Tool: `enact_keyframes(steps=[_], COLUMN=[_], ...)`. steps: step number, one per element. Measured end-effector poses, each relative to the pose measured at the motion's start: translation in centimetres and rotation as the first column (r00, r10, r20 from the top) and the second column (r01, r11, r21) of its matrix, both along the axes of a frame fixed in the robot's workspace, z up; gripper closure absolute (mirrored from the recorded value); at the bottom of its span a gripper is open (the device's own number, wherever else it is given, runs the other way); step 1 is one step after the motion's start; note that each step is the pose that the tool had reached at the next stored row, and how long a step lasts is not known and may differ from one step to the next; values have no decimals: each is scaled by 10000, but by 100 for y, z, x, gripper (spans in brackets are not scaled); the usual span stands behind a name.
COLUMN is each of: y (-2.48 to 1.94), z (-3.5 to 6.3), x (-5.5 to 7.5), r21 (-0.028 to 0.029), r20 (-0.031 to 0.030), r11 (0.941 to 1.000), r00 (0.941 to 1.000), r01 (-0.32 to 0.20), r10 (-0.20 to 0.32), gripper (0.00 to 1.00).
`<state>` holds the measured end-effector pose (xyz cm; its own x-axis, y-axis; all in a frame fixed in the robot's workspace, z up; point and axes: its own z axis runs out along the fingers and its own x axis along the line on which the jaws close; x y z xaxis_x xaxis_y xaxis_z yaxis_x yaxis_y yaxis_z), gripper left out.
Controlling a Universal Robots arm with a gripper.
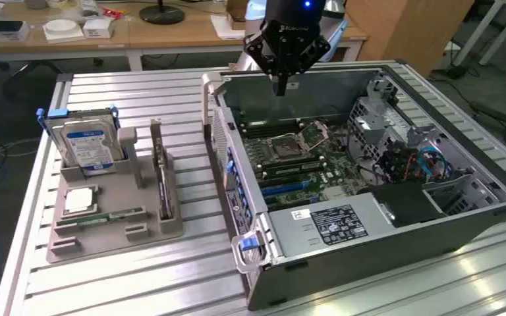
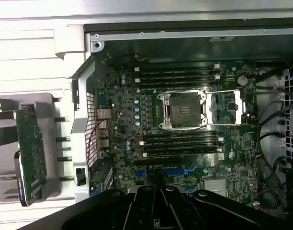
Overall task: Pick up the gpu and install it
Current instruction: 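Reach for the gpu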
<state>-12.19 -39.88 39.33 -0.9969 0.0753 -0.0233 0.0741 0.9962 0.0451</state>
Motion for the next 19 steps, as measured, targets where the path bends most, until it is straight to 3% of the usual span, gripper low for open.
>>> enact_keyframes(steps=[7,19], y=[0,0], z=[0,0], x=[-17,-533], r21=[0,-1], r20=[1,-1], r11=[10000,10000], r00=[10000,10000], r01=[1,0], r10=[-1,0], gripper=[90,90])
